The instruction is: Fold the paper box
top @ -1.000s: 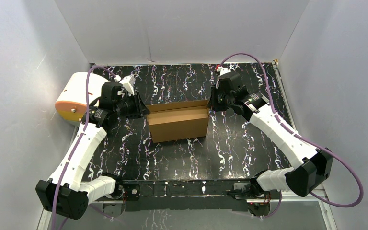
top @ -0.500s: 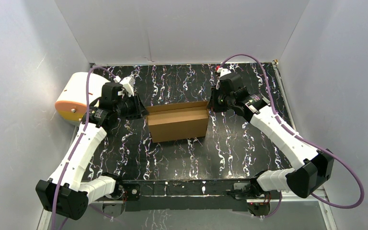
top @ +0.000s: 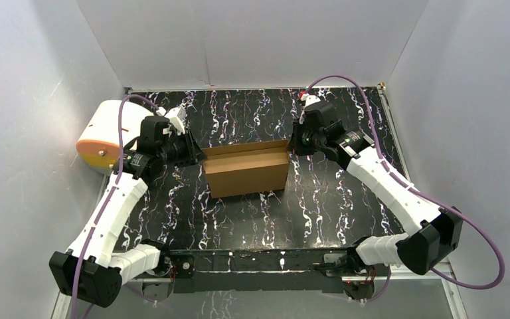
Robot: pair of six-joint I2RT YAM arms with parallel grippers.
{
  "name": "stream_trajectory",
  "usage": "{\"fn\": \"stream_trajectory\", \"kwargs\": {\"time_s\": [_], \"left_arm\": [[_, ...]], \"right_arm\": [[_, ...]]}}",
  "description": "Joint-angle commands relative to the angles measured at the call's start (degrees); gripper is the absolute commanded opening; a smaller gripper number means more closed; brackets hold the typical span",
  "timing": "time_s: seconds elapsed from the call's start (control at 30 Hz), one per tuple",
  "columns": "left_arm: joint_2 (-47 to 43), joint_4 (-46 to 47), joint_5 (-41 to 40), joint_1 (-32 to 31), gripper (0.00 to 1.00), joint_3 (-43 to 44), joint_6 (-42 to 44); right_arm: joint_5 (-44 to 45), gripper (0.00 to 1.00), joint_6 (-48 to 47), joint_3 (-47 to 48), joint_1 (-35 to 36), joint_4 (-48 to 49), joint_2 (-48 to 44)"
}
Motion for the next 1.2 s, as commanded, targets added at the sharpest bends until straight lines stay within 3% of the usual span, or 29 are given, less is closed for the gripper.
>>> {"fn": "stream_trajectory", "kwargs": {"time_s": [0.0,0.37,0.5,0.67,1.0,1.17], "left_arm": [[-1.52,0.79,2.18,-0.58,0.18,-0.94,-0.44],[-4.64,1.39,0.66,-0.6,0.18,-6.35,0.27],[-6.26,1.92,0.86,-0.6,0.23,-8.73,0.31],[-9.38,2.18,-0.16,-0.59,0.38,-10.28,-1.04],[-16.03,2.31,-2.57,-0.6,0.76,-7.77,-8.3],[-15.37,2.71,-7.48,-0.58,0.81,-4.31,-10.51]], "right_arm": [[-3.97,0.02,1.27,-1.74,0.46,-0.72,-0.47],[-4.47,0.02,1.41,-4.99,0.48,1.23,-2.61],[-5.16,0.02,1.21,-7.45,0.44,3.32,-4.23],[-4.86,0.09,0.87,-10.02,0.47,6.14,-7.45],[-3.19,0.43,-0.3,-9.53,0.47,9.01,-13.31],[-0.92,0.47,0.24,-8.54,0.48,11.53,-14.04]]}}
